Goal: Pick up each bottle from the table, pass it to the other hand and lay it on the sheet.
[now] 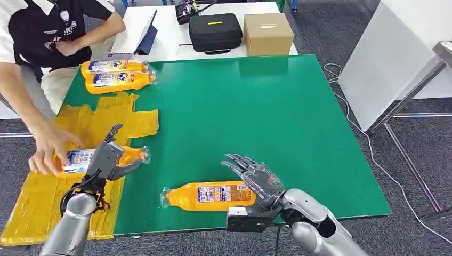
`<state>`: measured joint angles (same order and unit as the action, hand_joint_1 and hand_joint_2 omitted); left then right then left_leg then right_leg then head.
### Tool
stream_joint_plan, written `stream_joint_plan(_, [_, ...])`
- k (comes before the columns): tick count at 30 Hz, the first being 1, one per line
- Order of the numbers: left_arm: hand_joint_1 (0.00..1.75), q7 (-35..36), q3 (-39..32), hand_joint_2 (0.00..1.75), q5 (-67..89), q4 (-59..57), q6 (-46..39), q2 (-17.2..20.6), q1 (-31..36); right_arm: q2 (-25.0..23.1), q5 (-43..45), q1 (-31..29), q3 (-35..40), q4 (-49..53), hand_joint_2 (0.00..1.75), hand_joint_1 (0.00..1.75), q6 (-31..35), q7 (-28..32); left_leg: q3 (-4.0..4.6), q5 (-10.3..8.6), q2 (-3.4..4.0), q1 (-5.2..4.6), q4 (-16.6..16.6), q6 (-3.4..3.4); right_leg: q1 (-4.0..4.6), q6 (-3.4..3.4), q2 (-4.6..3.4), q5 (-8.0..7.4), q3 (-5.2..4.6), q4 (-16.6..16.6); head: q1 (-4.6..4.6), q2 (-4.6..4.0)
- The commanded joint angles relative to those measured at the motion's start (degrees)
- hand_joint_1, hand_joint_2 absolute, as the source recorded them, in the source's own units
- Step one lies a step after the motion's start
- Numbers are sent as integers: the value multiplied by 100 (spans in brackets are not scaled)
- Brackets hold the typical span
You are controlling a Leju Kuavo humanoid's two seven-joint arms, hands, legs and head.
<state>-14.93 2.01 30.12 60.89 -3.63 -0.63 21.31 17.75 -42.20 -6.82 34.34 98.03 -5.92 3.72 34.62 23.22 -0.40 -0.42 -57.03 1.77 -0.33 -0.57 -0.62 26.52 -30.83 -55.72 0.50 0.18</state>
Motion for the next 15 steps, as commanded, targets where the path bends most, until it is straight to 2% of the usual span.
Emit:
stream_joint_plan(1, [0, 103, -346, 175, 4, 191, 3, -168, -90, -379, -13, -132, 287, -780, 175, 0, 65, -118, -25, 11, 6, 6, 6, -12, 6, 0, 1, 6, 29, 15, 0, 0])
stream_joint_plan(15, [0, 147, -303, 175, 43, 128, 84, -219, -15, -756, 49, -29, 335, -1225, 175, 0, -60, -256, -16, 6, 2, 4, 6, -9, 3, 0, 2, 4, 17, 9, 0, 0])
